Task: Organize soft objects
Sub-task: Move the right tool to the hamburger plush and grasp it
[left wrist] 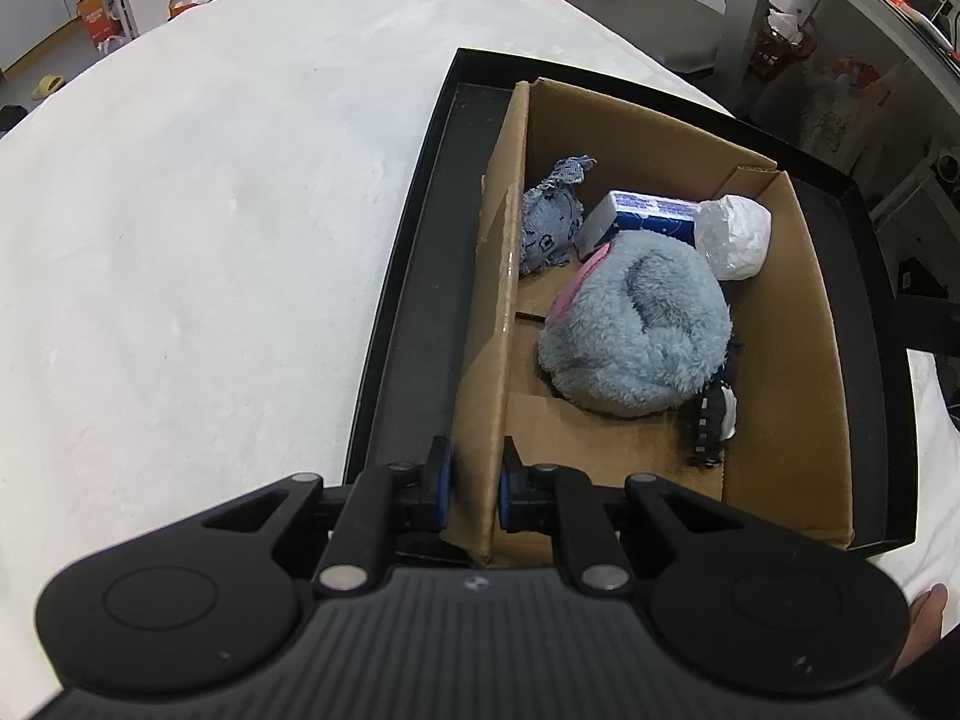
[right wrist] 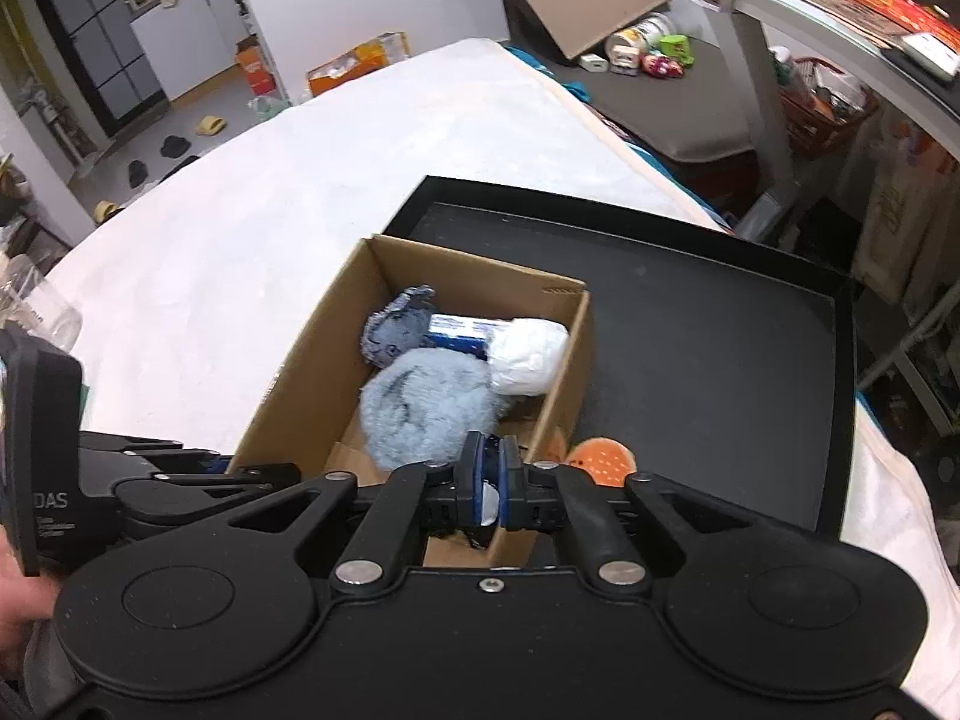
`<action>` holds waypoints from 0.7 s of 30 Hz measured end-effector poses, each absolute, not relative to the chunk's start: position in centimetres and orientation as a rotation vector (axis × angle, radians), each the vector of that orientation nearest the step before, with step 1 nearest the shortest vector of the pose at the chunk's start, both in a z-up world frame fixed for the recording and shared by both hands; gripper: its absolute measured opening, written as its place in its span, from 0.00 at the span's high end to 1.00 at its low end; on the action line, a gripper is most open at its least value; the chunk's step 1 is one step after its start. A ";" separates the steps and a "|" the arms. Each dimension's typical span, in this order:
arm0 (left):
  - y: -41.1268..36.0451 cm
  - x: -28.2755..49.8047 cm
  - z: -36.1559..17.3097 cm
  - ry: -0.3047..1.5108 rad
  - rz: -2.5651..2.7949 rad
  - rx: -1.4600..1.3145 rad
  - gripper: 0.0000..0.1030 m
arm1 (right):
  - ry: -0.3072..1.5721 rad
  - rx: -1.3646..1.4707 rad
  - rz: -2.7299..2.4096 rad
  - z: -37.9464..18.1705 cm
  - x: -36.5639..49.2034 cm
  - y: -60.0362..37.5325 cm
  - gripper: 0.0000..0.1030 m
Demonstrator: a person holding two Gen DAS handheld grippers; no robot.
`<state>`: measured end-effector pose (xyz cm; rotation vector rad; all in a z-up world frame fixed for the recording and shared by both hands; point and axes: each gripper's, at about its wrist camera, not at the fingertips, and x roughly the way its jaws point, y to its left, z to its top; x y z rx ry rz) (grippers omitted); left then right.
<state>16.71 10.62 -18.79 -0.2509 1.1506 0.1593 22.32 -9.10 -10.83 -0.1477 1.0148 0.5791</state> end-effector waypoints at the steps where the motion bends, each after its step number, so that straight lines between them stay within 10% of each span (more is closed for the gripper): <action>1: 10.6 16.7 -18.8 1.151 0.158 -0.251 0.87 | 1.018 -0.141 0.572 -10.9 22.4 -9.3 0.92; 8: 10.8 16.6 -18.7 1.150 0.152 -0.252 0.87 | 1.033 -0.100 0.539 -11.4 22.9 -11.3 0.90; 21: 10.5 17.2 -18.4 1.169 0.167 -0.226 0.83 | 1.042 -0.053 0.581 -14.0 23.8 -14.3 0.49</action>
